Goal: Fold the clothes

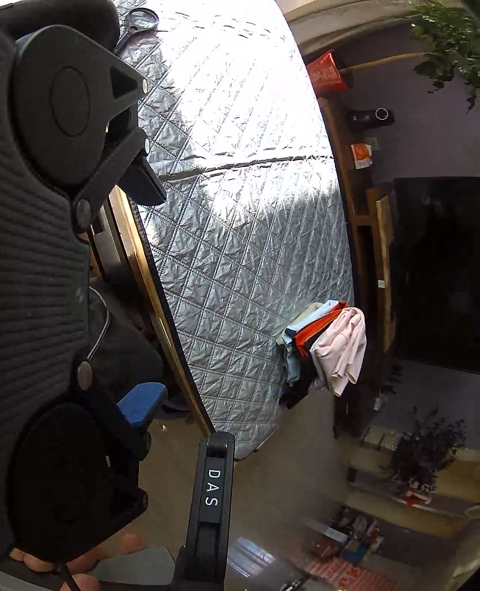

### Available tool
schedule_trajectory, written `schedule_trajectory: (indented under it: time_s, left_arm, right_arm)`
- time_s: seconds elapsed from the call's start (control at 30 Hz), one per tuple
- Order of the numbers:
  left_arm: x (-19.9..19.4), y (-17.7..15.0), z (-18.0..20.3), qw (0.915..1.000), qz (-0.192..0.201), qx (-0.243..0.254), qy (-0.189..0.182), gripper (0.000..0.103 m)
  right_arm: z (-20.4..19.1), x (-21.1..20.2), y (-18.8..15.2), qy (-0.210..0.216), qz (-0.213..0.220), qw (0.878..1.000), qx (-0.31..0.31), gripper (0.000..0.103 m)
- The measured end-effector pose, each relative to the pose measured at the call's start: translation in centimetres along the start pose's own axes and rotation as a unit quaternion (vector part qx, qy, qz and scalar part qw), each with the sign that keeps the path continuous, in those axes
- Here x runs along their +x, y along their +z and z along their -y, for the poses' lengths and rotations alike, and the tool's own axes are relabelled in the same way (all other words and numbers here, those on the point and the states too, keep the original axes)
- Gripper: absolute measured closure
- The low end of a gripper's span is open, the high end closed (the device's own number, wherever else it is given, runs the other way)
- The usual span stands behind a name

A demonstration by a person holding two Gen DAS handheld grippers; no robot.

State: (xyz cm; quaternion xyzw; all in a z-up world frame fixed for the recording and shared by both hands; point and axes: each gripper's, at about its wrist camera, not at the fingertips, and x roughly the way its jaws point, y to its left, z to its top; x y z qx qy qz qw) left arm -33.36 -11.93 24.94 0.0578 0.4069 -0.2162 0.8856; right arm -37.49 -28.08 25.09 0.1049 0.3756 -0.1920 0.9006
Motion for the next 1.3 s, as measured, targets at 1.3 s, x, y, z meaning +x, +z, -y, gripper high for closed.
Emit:
schedule_trajectory:
  time_s: [1.3]
  left_arm:
    - [-14.5,-9.6,3.6,0.9933,0.094,0.046,0.049,0.001]
  right_arm:
    - [0.7,-13.0,-6.5,0.018,0.062,0.998,0.027,0.000]
